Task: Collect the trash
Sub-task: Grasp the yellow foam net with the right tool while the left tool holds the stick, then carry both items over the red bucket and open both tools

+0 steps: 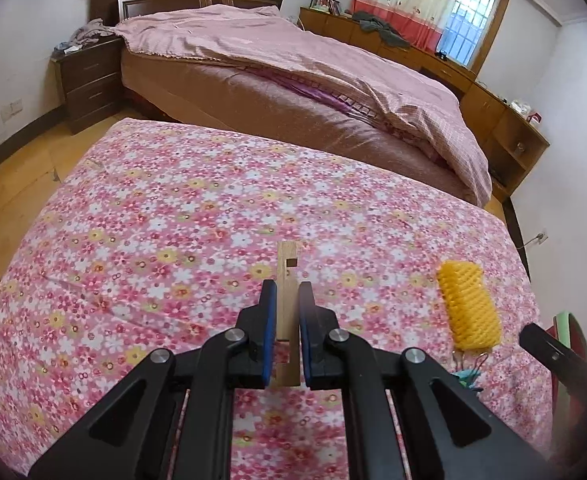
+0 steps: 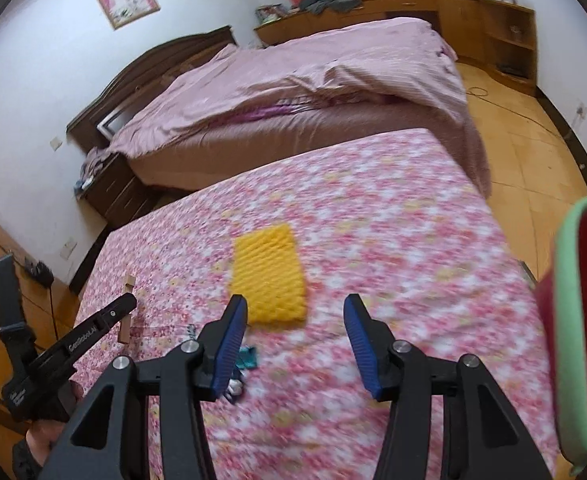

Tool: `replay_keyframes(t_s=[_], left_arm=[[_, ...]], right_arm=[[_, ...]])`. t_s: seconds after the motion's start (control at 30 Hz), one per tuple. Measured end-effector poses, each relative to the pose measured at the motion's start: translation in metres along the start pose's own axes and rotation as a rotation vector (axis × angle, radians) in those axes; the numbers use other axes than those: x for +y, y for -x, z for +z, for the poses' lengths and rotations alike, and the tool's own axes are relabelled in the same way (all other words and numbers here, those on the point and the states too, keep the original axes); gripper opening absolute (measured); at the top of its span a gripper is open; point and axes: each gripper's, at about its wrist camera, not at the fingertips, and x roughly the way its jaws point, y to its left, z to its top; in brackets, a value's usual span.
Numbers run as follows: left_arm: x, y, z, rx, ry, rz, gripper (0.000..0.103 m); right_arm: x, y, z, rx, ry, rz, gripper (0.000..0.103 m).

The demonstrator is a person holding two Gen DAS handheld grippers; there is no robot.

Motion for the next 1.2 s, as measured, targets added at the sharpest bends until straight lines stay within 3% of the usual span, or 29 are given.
replay_keyframes(t_s=[0.43,0.53,0.6,0.77,1.2], left_arm=[[0.009,-0.006,-0.007,0.02,0.02,-0.015,0.01],[0.009,-0.007,-0.008,0.024,0.022,-0.017,0.01],[0.009,-0.007,-0.008,0.023,0.021,-0.018,0.01],[0.01,-0.008,-0.008,0.024,0.022,-0.024,0.01],[0.012,0.0,-0.009,0.008,0.033,-0.034,0.01]], right_arm=[[0.021,-0.051,0.002,0.067,0.041,-0.004,0.054],[0.022,-0.052,0.001,0.06,0.047,-0.015,0.048],[0.023,-0.053,0.002,0.056,0.053,-0.019,0.034],[0.026,-0.054,0.003,0.051,0.059,0.002,0.016],[0.015,0.007,-0.001,-0.096,0.022,-0.019,0.014]])
